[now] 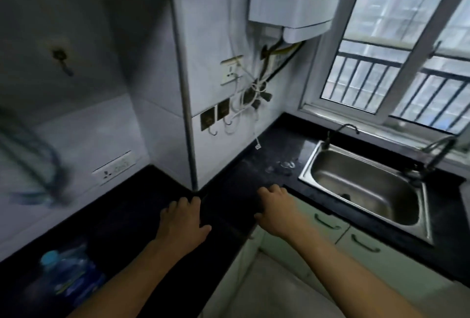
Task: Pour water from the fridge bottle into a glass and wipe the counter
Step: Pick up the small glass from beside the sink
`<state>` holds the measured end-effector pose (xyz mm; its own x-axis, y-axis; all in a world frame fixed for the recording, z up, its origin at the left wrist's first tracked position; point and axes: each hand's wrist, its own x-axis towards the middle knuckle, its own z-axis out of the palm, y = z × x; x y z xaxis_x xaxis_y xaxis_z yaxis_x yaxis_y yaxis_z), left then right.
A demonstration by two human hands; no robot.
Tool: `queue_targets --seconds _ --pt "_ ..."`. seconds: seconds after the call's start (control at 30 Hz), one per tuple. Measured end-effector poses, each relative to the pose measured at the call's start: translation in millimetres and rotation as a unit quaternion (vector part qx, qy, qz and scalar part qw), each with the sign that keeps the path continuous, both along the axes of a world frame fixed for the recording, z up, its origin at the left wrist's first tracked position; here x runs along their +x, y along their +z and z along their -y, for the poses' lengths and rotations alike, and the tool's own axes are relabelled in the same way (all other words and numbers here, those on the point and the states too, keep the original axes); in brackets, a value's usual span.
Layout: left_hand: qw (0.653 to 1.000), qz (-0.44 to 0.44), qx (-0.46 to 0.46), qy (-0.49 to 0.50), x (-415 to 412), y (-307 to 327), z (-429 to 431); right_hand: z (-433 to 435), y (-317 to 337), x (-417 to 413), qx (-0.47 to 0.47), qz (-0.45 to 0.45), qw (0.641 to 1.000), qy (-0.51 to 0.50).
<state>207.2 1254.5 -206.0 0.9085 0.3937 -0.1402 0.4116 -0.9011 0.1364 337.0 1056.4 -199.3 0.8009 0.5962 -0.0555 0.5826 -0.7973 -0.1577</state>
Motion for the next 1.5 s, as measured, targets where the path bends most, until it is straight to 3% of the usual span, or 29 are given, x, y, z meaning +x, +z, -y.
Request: queue_targets --seconds 0.33,0.6,1.2,1.5 --pt "1.000 0.013 -0.022 -0.007 149 -15 92 107 -16 141 0.037 -0.015 0.999 -0.028" --pt "0.998 0.029 -0.051 0.020 236 -25 140 142 -26 240 0.048 -0.044 0.997 -0.027" --pt "0.989 -0.056 -0.134 0.004 404 -128 102 92 -120 382 0.084 -0.127 0.978 -0.140" --pt "0.953 -0.058 -0.279 0.104 450 -170 111 61 -180 439 0.090 -0.192 0.961 -0.179"
